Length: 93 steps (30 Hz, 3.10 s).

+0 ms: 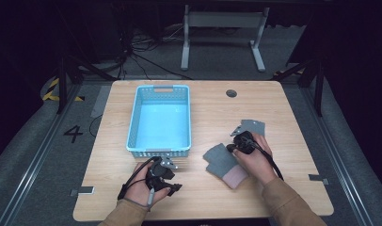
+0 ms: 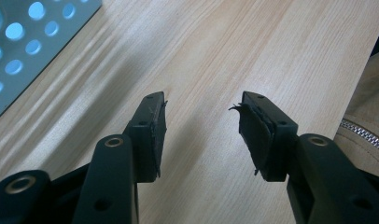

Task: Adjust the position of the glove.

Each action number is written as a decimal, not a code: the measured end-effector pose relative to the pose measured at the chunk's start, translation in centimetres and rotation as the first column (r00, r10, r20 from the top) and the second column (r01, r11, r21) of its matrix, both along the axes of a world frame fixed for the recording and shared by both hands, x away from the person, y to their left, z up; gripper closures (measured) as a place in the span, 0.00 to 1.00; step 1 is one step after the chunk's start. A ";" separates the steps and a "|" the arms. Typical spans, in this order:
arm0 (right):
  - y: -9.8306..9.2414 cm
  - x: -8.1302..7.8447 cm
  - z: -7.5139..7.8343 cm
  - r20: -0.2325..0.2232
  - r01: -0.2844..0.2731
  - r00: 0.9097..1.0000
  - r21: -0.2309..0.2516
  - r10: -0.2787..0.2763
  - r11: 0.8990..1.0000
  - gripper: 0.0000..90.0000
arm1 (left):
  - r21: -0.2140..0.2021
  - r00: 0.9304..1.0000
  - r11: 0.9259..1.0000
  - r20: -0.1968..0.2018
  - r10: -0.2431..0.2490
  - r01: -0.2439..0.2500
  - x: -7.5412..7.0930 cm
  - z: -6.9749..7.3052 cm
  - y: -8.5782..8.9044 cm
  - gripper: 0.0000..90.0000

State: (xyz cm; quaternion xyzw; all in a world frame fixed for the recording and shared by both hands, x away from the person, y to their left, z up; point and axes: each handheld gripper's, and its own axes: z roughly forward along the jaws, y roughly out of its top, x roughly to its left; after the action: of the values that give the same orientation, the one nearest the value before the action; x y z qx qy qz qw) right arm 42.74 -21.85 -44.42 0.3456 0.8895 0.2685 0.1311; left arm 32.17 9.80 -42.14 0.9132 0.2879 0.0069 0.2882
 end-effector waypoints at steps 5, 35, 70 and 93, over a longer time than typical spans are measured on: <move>1.1 -0.4 -0.1 -0.015 -0.051 0.999 0.018 0.051 0.999 0.99 | -0.002 1.000 1.000 0.001 0.000 0.000 0.0 0.0 0.0 0.58; 4.9 -2.9 0.1 -0.077 -0.281 0.956 0.046 0.284 0.959 0.98 | -0.005 1.000 1.000 0.007 -0.008 0.008 0.2 0.1 -0.2 0.58; -3.4 -0.6 0.8 -0.010 0.052 0.999 0.022 -0.051 0.998 1.00 | -0.038 0.999 0.998 0.006 0.053 -0.053 1.3 0.5 1.2 0.56; -8.7 -1.5 0.9 -0.019 0.174 0.985 0.027 -0.173 0.984 1.00 | -0.040 1.000 0.999 0.007 0.000 0.000 2.4 0.7 -0.8 0.56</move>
State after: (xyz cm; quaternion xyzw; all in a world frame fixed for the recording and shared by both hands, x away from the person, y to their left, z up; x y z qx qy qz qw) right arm 41.20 -30.56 -43.48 0.4258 0.8532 0.2658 0.1419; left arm 34.61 9.04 -41.47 0.9072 0.2870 0.0046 0.3075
